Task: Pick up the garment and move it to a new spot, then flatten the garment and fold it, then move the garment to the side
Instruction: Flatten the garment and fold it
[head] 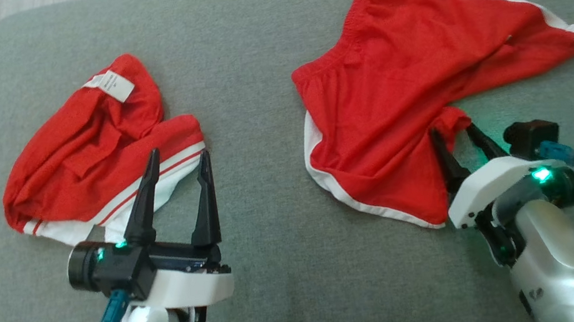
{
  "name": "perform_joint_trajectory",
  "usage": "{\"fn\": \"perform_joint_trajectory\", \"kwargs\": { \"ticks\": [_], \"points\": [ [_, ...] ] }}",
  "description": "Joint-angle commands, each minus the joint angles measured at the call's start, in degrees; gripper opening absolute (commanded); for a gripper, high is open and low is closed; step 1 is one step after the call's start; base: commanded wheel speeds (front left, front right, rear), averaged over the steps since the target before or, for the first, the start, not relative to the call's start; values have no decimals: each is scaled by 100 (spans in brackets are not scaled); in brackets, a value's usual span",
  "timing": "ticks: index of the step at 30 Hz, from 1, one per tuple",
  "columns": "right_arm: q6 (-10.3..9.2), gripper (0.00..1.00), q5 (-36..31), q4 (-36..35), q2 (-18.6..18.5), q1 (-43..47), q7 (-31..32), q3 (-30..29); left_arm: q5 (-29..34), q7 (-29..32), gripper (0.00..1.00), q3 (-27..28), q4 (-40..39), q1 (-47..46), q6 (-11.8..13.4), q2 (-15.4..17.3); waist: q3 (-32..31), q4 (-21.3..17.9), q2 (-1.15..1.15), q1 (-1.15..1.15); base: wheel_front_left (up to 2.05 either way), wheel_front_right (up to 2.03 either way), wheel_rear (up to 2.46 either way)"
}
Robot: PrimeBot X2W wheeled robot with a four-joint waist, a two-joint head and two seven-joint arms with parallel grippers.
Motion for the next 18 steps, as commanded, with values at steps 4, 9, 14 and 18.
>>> {"fn": "perform_joint_trajectory", "kwargs": {
  "ticks": [4, 9, 14, 18],
  "points": [
    [-4, 0, -317, 354, 11, -347, -274, -19, 46, -46, 100, 195, -167, -222, -31, -14, 3, 37, 0, -1, 0, 0, 0],
    [-4, 0, -766, 719, 11, -443, -629, -707, 37, -46, 100, 317, -165, -157, -1, -27, -147, -88, 0, -1, 0, 0, 0],
    [-4, 0, -1528, 584, 12, -354, -736, -1834, 51, -46, 100, 375, -173, -54, -7, -53, -343, -262, 0, -1, 0, 0, 0],
    [-4, 0, -2146, 168, 11, -202, -534, -2705, 70, -46, 100, 412, -186, 38, -11, -66, -467, -367, 0, -1, 0, 0, 0]
  ]
}}
